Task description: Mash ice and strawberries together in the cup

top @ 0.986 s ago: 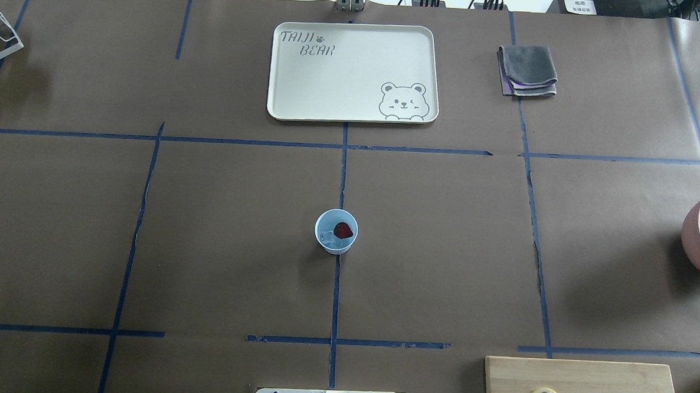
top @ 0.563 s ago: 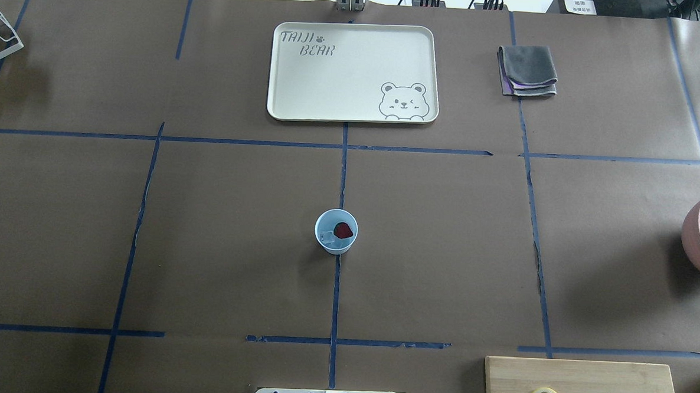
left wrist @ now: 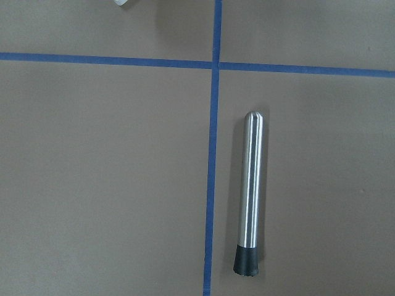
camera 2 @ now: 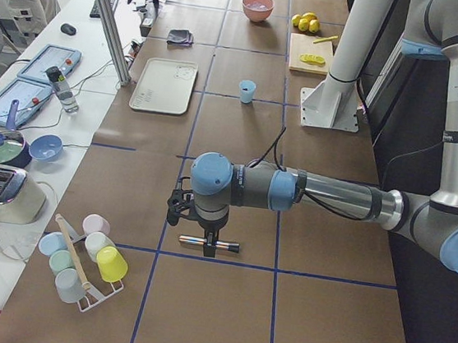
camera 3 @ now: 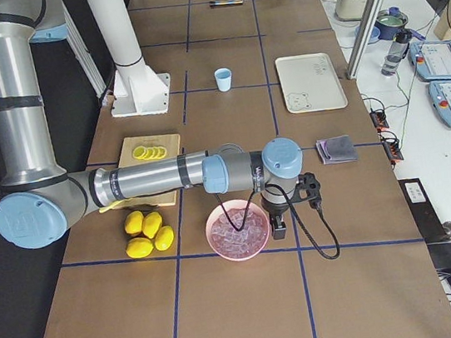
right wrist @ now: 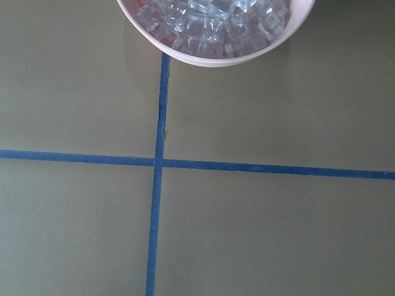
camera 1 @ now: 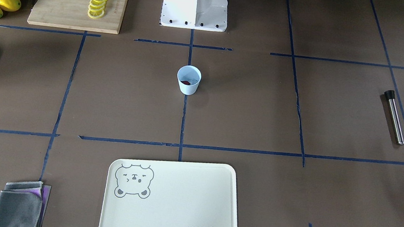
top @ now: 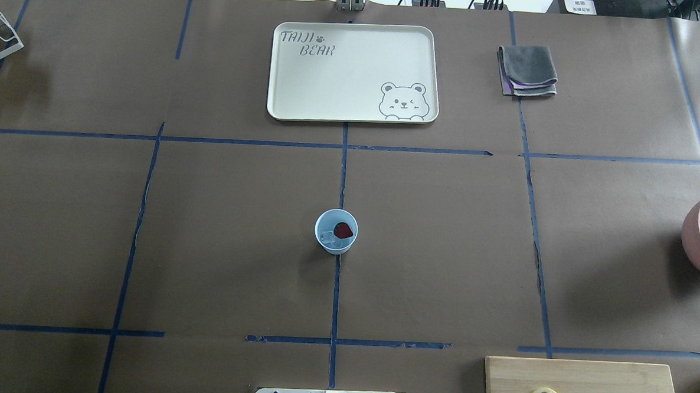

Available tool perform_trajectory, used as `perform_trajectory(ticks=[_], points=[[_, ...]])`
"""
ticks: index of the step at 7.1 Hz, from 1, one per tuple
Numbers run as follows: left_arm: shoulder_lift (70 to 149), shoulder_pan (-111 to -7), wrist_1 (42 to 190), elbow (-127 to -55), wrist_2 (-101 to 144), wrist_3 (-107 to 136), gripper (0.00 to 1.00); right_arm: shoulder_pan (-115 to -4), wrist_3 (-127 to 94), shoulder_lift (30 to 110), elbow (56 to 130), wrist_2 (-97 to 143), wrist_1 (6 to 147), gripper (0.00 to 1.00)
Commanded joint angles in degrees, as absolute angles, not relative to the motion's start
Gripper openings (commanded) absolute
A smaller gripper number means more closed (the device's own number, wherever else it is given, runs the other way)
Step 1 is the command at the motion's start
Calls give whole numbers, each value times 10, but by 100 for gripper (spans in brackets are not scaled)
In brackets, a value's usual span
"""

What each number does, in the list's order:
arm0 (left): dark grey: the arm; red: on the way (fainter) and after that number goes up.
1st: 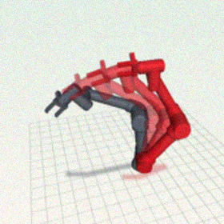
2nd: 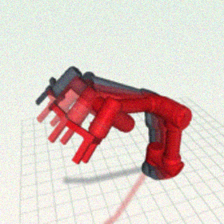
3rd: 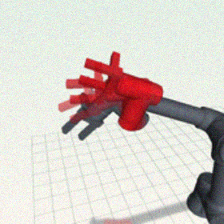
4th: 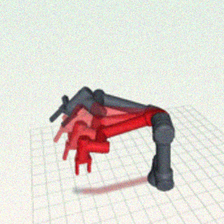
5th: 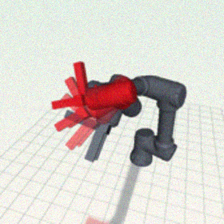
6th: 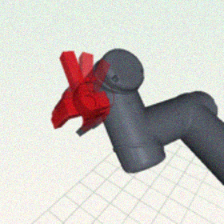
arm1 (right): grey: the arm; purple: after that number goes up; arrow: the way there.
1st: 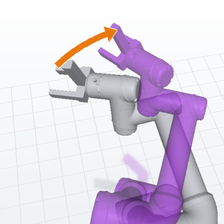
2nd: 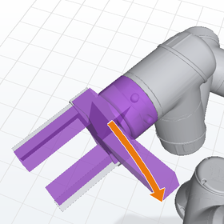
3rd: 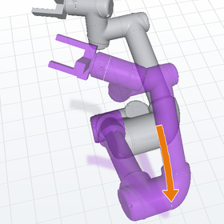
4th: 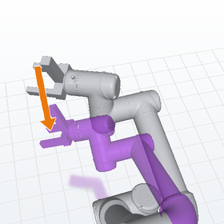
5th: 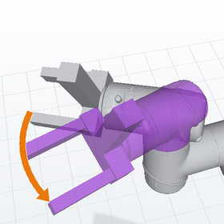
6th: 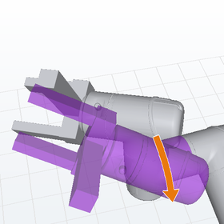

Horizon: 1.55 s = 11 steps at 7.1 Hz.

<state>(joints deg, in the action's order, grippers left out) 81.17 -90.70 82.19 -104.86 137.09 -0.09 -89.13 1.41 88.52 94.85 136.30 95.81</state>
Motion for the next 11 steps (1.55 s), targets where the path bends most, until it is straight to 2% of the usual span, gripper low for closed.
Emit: perform_trajectory(ticks=[1, 11], points=[[809, -891, 826, -1047, 1369, -11, 100, -891, 12, 885, 945, 1363, 958, 100], [810, -888, 826, -1048, 1354, -43, 100, -887, 15, 887, 944, 1365, 957, 100]])
